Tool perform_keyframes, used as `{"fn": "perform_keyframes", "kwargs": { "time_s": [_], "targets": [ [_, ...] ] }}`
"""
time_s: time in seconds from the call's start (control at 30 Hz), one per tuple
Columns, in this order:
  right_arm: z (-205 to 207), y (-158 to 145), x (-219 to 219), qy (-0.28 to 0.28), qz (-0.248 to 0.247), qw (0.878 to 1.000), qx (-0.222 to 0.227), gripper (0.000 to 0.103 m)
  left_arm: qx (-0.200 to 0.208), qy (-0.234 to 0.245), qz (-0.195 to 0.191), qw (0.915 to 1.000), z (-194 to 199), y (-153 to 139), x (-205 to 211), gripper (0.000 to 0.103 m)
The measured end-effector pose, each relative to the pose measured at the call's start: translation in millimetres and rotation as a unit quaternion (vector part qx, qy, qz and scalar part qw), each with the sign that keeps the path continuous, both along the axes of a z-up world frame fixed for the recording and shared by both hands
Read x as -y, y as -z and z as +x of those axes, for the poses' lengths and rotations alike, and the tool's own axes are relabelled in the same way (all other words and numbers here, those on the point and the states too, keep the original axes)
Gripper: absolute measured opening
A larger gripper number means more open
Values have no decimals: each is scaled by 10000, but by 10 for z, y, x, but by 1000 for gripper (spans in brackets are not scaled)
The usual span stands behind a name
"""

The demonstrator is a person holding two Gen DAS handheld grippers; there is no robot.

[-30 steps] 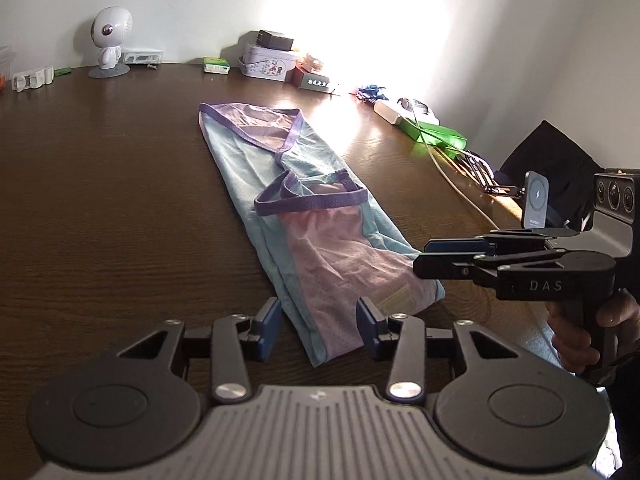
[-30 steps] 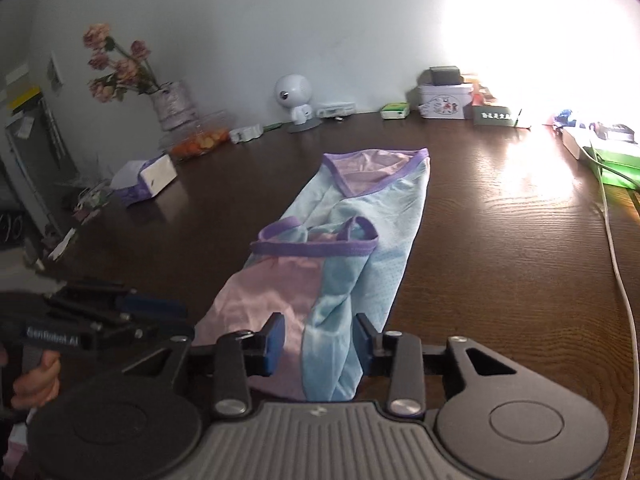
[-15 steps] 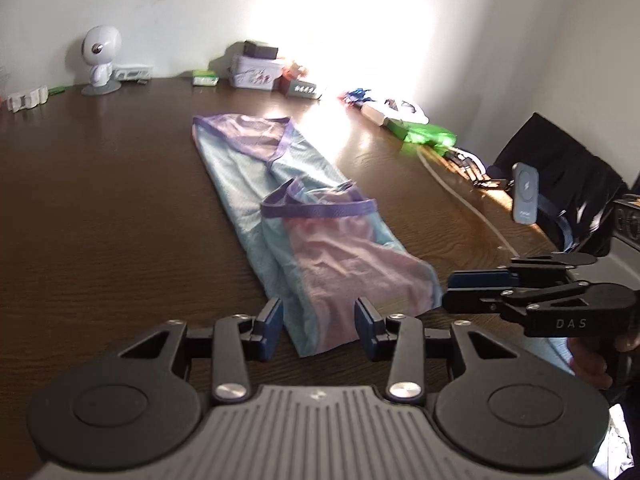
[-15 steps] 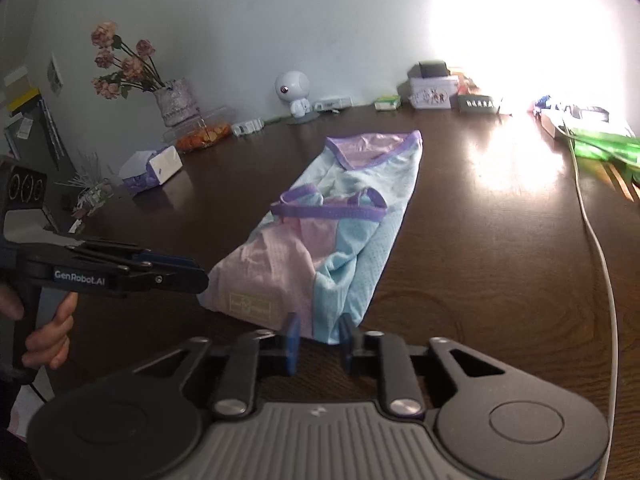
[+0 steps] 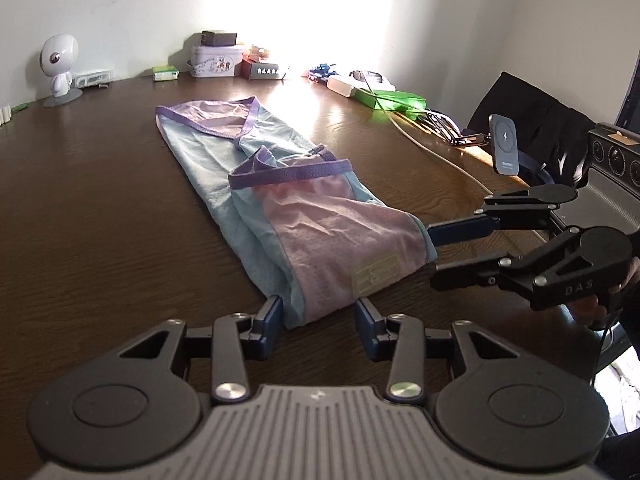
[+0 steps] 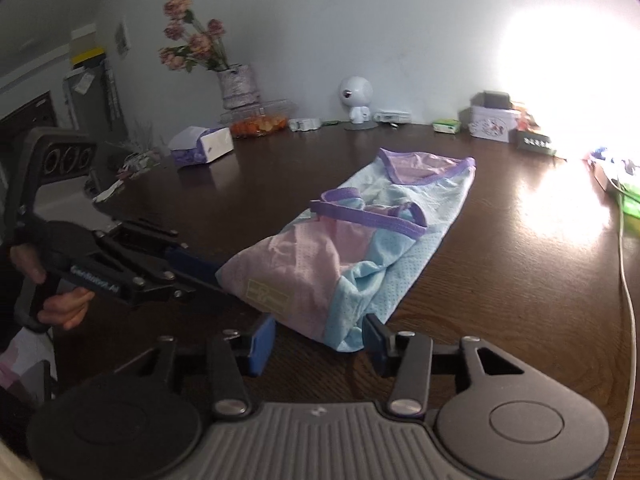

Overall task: Fold clothes
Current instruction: 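Grasp the pink end of the strip with both grippers, then fold the grasped pink end over the strip toward the purple-trimmed end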

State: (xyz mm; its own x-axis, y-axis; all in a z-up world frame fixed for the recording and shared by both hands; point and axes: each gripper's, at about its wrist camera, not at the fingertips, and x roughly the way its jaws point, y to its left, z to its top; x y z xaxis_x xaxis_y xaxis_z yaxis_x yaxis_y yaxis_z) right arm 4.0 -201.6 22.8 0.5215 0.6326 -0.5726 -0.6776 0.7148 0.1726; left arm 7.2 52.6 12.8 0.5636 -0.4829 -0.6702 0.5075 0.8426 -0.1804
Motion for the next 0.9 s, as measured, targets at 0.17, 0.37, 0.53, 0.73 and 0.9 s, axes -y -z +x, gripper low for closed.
{"fn": "perform_keyframes", "kwargs": {
  "time_s": [0.17, 0.37, 0.53, 0.73, 0.9],
  "targets": [
    [140, 53, -71, 247, -188, 9994, -130, 5, -62, -82, 25, 9999, 55, -1, 38, 10],
    [-287, 28, 50, 116, 135, 9998, -100, 2, -128, -171, 27, 9998, -391, -61, -8, 7],
    [-860, -135, 173, 81, 442, 9990, 45, 1, -83, -121, -182, 9997, -953, -299, -87, 6],
    [-1019, -480, 268, 165, 669, 9965, 466, 1, 337, -106, -605, 9975, -806, -671, -133, 5],
    [-401, -623, 223, 531, 538, 9944, 745, 1, 561, -244, -424, 9972, -75, -800, -45, 3]
  ]
}}
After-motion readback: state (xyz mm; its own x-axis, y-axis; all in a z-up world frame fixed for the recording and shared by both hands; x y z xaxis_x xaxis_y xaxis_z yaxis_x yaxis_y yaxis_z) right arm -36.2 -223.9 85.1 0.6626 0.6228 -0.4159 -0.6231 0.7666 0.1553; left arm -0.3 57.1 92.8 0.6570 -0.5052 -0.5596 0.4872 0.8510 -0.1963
